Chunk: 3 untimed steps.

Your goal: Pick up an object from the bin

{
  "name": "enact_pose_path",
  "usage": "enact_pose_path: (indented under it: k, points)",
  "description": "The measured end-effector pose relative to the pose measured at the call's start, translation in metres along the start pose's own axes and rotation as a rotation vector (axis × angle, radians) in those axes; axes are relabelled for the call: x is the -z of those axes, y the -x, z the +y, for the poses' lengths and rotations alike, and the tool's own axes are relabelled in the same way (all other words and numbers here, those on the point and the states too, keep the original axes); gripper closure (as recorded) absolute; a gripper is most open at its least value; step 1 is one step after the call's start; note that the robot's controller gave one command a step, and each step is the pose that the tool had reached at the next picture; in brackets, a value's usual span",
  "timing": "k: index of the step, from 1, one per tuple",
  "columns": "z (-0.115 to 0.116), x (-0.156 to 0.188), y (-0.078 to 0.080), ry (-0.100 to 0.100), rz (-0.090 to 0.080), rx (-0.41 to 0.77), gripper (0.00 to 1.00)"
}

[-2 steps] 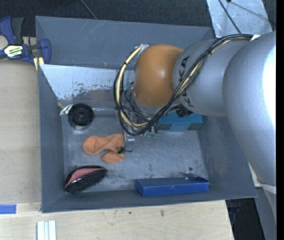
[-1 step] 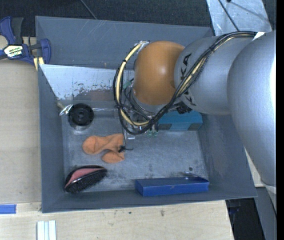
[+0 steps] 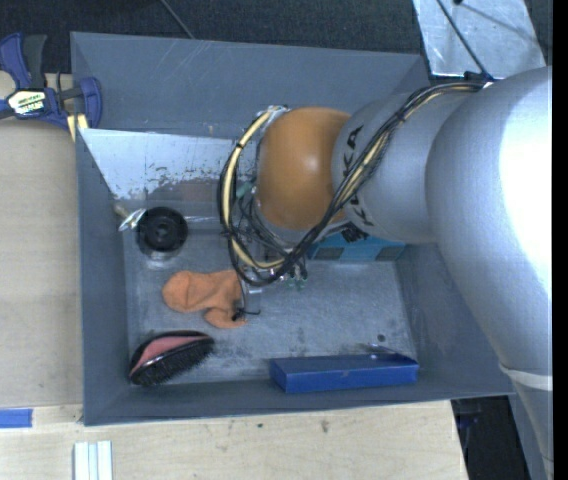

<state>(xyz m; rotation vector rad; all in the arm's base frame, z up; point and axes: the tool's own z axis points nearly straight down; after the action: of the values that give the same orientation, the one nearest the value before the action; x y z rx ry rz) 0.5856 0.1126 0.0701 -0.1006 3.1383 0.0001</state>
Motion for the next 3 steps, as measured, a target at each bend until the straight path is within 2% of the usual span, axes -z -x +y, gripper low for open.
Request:
enact_pose_path:
  k: [1, 3]
  points:
    - [0.0023, 0.0019, 0.0049, 0.002, -0.007, -0.145, 1.00]
    - [0.0020, 0.0059, 0.0038, 0.001, -0.003, -0.146, 1.00]
